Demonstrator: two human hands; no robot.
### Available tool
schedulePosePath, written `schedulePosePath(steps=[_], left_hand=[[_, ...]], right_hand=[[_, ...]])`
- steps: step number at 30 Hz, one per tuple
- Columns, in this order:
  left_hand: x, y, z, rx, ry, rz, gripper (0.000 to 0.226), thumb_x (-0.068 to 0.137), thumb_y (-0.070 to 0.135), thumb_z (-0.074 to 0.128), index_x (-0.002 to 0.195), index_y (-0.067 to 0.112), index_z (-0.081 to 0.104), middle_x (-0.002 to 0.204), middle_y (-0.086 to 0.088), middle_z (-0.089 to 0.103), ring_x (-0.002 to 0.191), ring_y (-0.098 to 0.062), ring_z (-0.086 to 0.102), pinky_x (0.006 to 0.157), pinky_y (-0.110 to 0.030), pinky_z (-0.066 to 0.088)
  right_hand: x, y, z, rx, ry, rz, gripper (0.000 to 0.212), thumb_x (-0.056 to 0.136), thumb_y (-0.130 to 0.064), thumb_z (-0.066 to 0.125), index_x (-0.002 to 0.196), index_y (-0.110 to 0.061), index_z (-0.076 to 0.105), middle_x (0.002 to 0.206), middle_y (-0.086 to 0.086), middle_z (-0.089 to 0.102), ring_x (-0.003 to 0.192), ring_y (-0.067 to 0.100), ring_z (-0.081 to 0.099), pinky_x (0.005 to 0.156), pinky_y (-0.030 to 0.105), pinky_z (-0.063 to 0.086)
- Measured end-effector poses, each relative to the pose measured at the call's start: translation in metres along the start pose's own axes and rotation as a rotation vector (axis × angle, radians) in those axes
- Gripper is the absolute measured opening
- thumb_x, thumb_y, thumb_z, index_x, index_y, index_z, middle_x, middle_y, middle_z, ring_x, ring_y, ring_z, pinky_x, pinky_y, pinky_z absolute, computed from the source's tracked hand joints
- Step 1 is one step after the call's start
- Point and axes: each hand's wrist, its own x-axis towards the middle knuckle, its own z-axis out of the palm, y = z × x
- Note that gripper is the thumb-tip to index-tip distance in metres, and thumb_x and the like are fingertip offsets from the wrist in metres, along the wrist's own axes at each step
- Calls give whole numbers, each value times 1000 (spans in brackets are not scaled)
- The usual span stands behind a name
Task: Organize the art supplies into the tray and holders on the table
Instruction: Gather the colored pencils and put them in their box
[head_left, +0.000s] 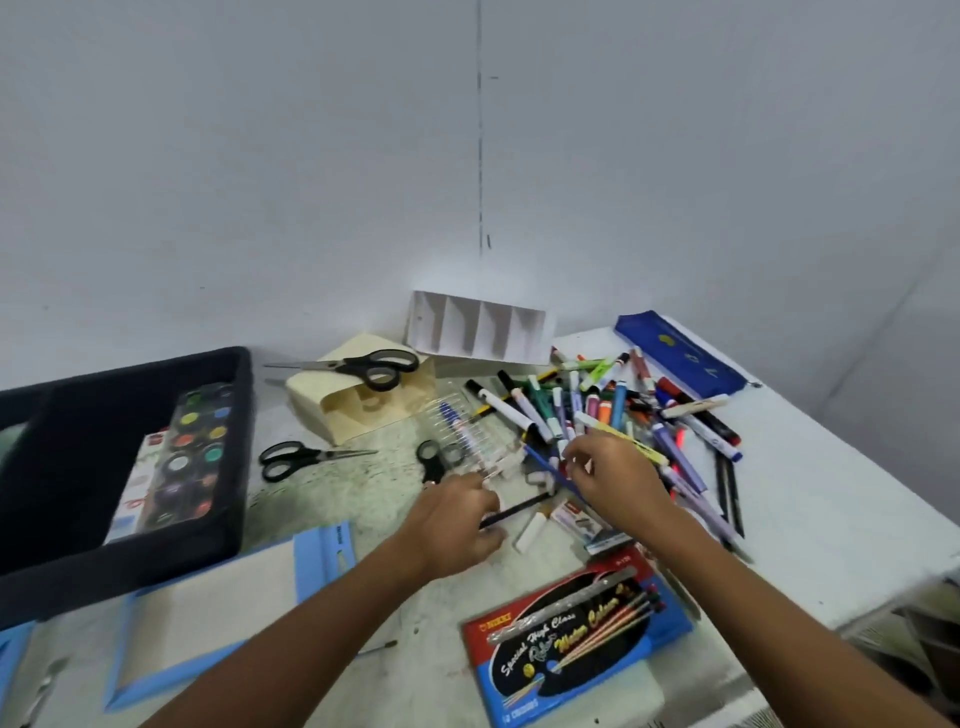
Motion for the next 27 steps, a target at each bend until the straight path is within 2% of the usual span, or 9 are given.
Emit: schedulePosePath(steps=[6,10,12,16,18,20,23,25,27], left_hand=[[8,5,6,1,-1,-65,22,90,31,58,103,19,72,109,0,59,101,-21,59,77,-31,46],[2,-3,-6,-158,43,-118,16,87,31,64,94,21,75,79,8,57,81,-14,61,63,-24,39],[0,-9,-15,-341,49,-188,13,86,28,69,94,19,76,68,8,64,66,-8,62,60,-21,44],[-2,-17,-34,-845,45,-326,22,89,13,69,107,23,62,62,-2,56,57,-13,55,57,-23,44],[-4,-16,-42,-1093,-28,-338,18,94,8,61,109,18,59,57,1,54,53,-12,54,50,-22,44],[-4,-15,-49,-1284,-101,-358,16,98,5,51,108,8,63,58,6,58,51,-10,53,48,-23,45],[-6,-15,-59,-1511,-135,-383,34,98,-1,33,108,-2,66,73,-8,65,63,-21,61,52,-28,50],[-7,-16,-65,-1613,-123,-331,40,95,-9,28,114,-4,63,81,-14,66,70,-26,65,52,-27,51],[-7,-15,-69,-1558,-49,-268,36,93,-15,39,116,-2,63,83,-12,68,69,-25,68,49,-23,48]], right_hand=[[0,0,14,-145,-39,94,19,86,-37,69,95,-20,73,103,2,54,95,21,56,71,31,50],[6,-2,25,-230,-105,94,19,88,-34,67,97,-19,74,106,5,52,101,24,54,69,26,38],[9,-2,26,-192,-98,104,17,88,-31,66,92,-17,74,102,4,53,94,23,54,66,25,35],[17,-3,20,137,-9,187,19,89,-21,65,71,-16,69,81,-1,58,64,11,55,52,24,35],[21,-6,15,347,27,207,23,90,-18,67,67,-13,66,67,1,60,58,10,54,54,25,38],[24,-8,10,505,66,216,20,90,-16,67,73,-8,68,66,4,61,59,9,54,56,23,41],[26,-11,3,692,104,221,17,90,-14,67,74,-10,68,66,0,61,54,-3,53,53,11,42],[26,-11,0,781,103,220,19,92,-13,65,73,-10,68,66,0,60,54,-2,53,57,16,45],[25,-13,-4,859,99,221,19,93,-13,63,75,-10,68,70,4,63,62,6,58,63,25,51]])
